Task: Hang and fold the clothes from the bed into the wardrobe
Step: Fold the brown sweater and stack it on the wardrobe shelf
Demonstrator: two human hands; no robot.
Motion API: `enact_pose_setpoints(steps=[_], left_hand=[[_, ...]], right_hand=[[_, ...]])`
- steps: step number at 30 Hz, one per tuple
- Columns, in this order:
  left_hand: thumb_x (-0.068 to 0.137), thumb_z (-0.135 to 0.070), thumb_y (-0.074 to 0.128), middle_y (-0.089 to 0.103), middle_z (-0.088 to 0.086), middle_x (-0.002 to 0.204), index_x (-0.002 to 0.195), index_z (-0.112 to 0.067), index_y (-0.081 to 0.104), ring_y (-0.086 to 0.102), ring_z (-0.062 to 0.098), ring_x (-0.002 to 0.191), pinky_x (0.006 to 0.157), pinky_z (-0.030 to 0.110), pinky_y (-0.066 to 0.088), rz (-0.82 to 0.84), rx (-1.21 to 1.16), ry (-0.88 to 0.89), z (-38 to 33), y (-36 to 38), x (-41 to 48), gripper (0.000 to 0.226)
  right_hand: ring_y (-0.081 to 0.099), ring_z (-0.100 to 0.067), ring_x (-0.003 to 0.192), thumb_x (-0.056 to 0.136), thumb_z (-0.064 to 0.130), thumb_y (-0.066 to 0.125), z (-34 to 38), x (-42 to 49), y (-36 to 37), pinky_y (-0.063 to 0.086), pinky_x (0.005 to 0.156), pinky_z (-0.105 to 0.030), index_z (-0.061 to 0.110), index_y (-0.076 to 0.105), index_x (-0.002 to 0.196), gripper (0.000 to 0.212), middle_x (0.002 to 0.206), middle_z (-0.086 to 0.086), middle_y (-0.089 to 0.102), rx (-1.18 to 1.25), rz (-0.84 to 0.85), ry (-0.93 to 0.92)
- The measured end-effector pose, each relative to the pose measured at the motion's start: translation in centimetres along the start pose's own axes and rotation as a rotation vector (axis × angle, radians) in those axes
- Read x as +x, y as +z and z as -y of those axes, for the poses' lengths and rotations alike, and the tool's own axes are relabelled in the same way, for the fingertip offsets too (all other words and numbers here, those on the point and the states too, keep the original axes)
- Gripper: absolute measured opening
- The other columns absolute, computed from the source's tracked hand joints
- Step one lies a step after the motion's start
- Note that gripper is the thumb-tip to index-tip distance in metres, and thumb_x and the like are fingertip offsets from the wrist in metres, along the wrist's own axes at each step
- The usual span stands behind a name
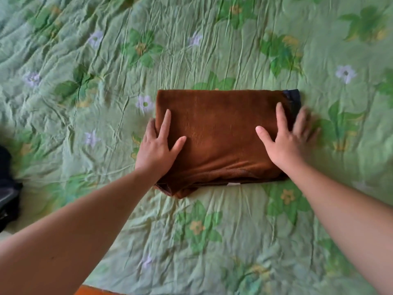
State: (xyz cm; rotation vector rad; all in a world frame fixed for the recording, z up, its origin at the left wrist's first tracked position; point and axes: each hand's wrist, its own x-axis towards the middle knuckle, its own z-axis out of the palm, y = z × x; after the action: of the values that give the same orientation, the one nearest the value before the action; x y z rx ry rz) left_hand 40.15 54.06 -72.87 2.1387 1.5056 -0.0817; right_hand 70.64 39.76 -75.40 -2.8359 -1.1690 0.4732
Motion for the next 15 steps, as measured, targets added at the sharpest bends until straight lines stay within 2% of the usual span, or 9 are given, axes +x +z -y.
enact_pose_setpoints(steps=[2,4,5,7,9,11,12,15], left_hand=[[0.092,-0.061,0.054,0.038,0.008,0.143,0.152,-0.055,0.006,0.041,0.026,0.132,0.109,0.044,0.039,-0.011,-0.168,-0.026,-0.3,-0.9,-0.4,0.077],[0.09,-0.037,0.068,0.049,0.001,0.133,0.145,-0.057,0.031,0.056,0.016,0.115,0.099,0.039,0.049,0.016,-0.534,-0.077,-0.7,-2.0,-0.1,0.07],[0.087,-0.027,0.071,0.055,0.001,0.131,0.138,-0.055,0.042,0.064,0.015,0.105,0.09,0.039,0.055,0.058,-0.728,-0.109,-0.7,-2.6,0.0,0.066],[0.079,-0.022,0.073,0.06,0.006,0.127,0.127,-0.052,0.055,0.071,0.02,0.092,0.073,0.041,0.061,0.18,-0.988,-0.197,-0.3,-3.8,0.4,0.06],[0.074,-0.026,0.077,0.057,0.01,0.128,0.125,-0.051,0.058,0.069,0.029,0.099,0.073,0.044,0.061,0.318,-1.048,-0.227,-0.2,-4.7,0.6,0.061],[0.072,-0.024,0.08,0.055,0.011,0.129,0.125,-0.051,0.058,0.067,0.034,0.105,0.075,0.046,0.06,0.388,-1.037,-0.212,-0.2,-5.1,0.7,0.064],[0.072,-0.022,0.08,0.056,0.011,0.129,0.125,-0.051,0.057,0.067,0.033,0.105,0.076,0.045,0.061,0.39,-1.022,-0.204,-0.4,-5.3,0.5,0.065],[0.075,-0.016,0.08,0.058,0.008,0.128,0.124,-0.052,0.057,0.068,0.028,0.106,0.08,0.048,0.061,0.349,-0.926,-0.173,-1.3,-6.7,-0.4,0.065]], right_hand=[[0.017,-0.044,0.148,0.085,0.08,0.046,-0.8,-1.7,-0.6,0.015,0.119,-0.055,0.052,0.016,0.153,0.079,0.161,-0.024,0.015,0.163,0.01,0.134],[0.04,-0.038,0.133,0.085,0.053,0.07,-0.9,-2.8,-1.4,0.033,0.11,-0.044,0.048,0.041,0.142,0.065,0.145,-0.019,0.04,0.383,0.008,0.126],[0.048,-0.033,0.125,0.082,0.038,0.076,-0.7,-2.8,-2.1,0.039,0.103,-0.039,0.046,0.052,0.13,0.054,0.136,-0.013,0.049,0.559,0.037,0.134],[0.06,-0.027,0.11,0.077,0.014,0.079,-0.3,-1.8,-3.9,0.049,0.094,-0.037,0.04,0.068,0.104,0.038,0.123,-0.007,0.063,0.922,0.201,0.208],[0.065,-0.029,0.103,0.077,0.0,0.074,-0.2,-0.5,-5.5,0.053,0.094,-0.041,0.031,0.077,0.091,0.034,0.111,-0.009,0.072,1.114,0.458,0.225],[0.067,-0.029,0.107,0.077,-0.004,0.071,0.2,-0.1,-6.7,0.053,0.099,-0.04,0.027,0.079,0.1,0.039,0.111,-0.01,0.074,1.131,0.625,0.184],[0.067,-0.026,0.11,0.076,-0.005,0.072,0.5,-0.2,-7.0,0.052,0.1,-0.038,0.027,0.079,0.105,0.044,0.115,-0.008,0.073,1.071,0.633,0.155],[0.06,-0.014,0.116,0.072,-0.005,0.075,1.5,-1.6,-8.1,0.046,0.1,-0.02,0.032,0.076,0.113,0.055,0.125,0.001,0.067,0.869,0.461,0.067]])
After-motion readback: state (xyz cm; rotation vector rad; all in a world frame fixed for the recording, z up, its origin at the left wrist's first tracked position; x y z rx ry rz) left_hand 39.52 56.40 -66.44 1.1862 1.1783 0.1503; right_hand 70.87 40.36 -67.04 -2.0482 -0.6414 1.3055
